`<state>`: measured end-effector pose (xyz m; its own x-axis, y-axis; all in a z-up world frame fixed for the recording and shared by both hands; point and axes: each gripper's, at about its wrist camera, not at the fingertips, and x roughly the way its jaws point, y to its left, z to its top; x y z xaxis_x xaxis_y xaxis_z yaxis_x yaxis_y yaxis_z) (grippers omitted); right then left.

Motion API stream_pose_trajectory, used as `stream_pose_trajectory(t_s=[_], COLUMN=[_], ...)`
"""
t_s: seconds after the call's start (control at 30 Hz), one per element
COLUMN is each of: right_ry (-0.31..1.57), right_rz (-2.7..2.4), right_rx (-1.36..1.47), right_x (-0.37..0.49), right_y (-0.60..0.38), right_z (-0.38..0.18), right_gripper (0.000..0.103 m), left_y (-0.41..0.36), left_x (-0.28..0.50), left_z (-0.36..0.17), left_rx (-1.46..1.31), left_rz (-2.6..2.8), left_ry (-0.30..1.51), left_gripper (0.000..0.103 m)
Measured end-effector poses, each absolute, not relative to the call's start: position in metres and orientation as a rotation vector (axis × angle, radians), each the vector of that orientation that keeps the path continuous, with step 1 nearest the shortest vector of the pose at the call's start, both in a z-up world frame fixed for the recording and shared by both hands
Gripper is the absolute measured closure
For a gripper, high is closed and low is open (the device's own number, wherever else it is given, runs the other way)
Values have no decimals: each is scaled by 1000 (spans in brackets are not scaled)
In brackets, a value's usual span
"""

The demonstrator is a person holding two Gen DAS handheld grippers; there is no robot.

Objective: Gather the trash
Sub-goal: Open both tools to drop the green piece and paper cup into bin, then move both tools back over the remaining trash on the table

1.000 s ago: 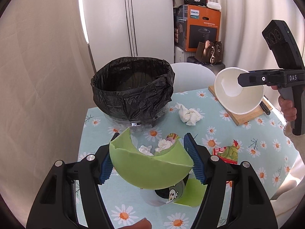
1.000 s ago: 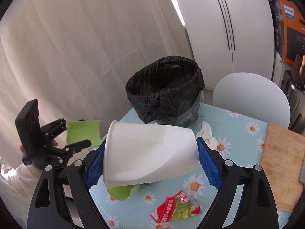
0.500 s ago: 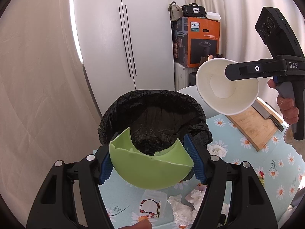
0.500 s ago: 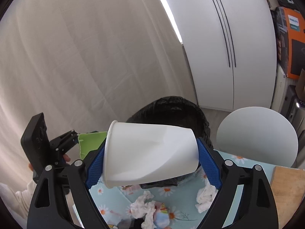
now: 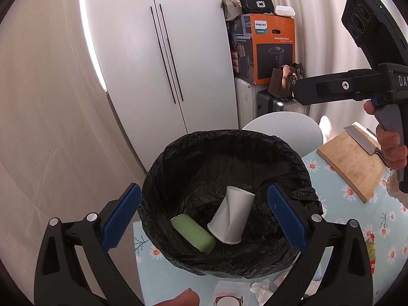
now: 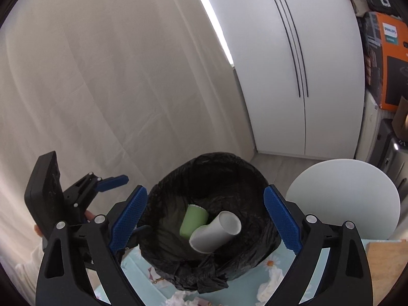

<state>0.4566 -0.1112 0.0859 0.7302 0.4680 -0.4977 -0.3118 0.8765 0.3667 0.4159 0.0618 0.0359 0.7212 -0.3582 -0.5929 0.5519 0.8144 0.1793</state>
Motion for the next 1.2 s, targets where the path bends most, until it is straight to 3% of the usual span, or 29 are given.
stream_pose_trajectory(t_s=[1.2], right_ry=[671], right_rz=[309], right_rx=[53], right_x=[282], right_y=[-156], right_z=[78], right_gripper=[9], left_y=[59], left_x=[227], left_z=[31], left_rx=[303], left_rz=[-276], left_ry=[666], left_gripper=[6])
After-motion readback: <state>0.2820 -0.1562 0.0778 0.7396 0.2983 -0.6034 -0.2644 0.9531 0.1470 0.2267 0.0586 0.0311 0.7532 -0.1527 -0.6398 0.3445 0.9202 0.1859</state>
